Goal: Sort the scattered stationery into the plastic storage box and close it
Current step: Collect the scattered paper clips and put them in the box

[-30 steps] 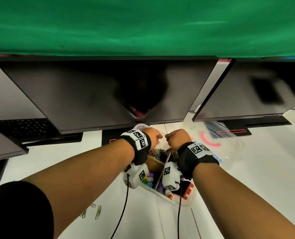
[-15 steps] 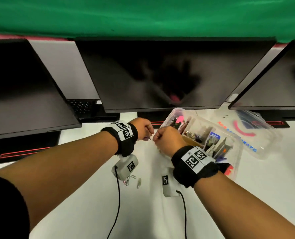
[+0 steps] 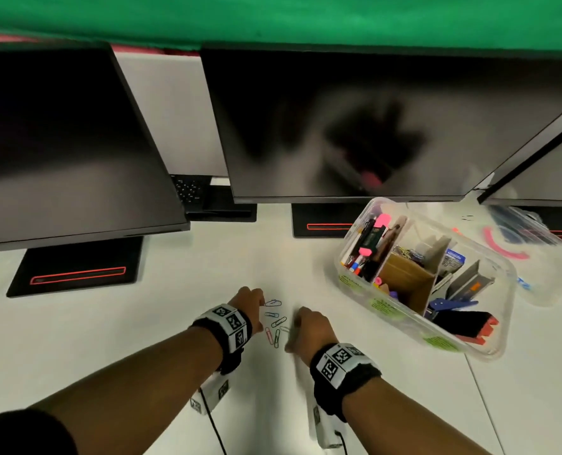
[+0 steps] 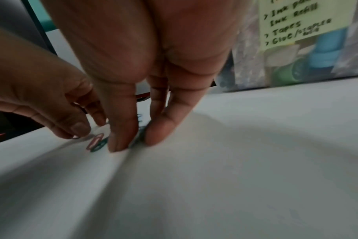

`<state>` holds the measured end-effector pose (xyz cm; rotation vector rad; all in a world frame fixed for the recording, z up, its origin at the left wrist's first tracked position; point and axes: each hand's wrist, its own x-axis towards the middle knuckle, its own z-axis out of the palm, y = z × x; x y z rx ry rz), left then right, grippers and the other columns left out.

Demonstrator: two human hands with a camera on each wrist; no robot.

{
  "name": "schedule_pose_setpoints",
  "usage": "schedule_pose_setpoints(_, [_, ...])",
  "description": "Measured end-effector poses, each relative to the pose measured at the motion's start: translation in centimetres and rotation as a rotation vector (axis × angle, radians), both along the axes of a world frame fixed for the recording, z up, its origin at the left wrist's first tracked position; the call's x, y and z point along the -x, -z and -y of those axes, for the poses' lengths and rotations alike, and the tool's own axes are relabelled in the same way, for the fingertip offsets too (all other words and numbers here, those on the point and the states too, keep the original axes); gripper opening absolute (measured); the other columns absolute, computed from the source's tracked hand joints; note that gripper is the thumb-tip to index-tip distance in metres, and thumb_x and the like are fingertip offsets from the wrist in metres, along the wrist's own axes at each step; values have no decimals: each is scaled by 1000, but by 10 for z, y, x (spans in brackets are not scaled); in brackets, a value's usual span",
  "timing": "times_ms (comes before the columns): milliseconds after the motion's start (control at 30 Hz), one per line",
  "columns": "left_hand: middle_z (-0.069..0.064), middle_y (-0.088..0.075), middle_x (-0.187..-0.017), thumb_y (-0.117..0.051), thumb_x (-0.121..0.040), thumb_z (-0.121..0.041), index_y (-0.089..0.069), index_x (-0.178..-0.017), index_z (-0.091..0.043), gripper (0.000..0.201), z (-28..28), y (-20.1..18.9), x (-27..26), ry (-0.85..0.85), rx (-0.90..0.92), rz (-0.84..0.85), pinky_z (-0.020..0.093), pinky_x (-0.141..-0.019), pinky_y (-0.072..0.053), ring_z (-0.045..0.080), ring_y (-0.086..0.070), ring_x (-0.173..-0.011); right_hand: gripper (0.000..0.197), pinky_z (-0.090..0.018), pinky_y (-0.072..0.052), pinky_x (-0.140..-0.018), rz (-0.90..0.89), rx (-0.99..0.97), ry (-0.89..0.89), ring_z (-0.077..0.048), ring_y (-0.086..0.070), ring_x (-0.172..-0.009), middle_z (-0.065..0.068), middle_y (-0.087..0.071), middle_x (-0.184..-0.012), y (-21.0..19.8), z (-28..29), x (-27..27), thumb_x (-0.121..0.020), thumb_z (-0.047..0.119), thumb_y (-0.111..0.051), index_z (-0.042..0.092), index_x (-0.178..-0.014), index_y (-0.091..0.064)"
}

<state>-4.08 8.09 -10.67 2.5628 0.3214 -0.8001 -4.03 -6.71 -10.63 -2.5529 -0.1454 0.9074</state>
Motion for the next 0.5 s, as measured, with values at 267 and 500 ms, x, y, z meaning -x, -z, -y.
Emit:
schedule_pose_setpoints(267, [8, -36, -133, -86, -63, -26, -34, -136, -12, 91, 16, 9, 3, -61, 65, -13, 32, -98, -46, 26, -52, -117, 42, -21, -37, -96, 237, -112, -173, -24, -50, -118, -12, -51, -131, -6, -3, -28, -86, 2, -52, 6, -127, -52])
schedule_pose_setpoints(500, [3, -37, -135, -83, -56, -47, -31, -140, -15, 104, 29, 20, 18, -66, -7, 1, 28, -107, -38, 21, -41, -122, 58, -41, -34, -108, 237, 38, -620, -31, -31, -130, -3, -27, -152, 8, -8, -30, -87, 10, -49, 10, -143, -31])
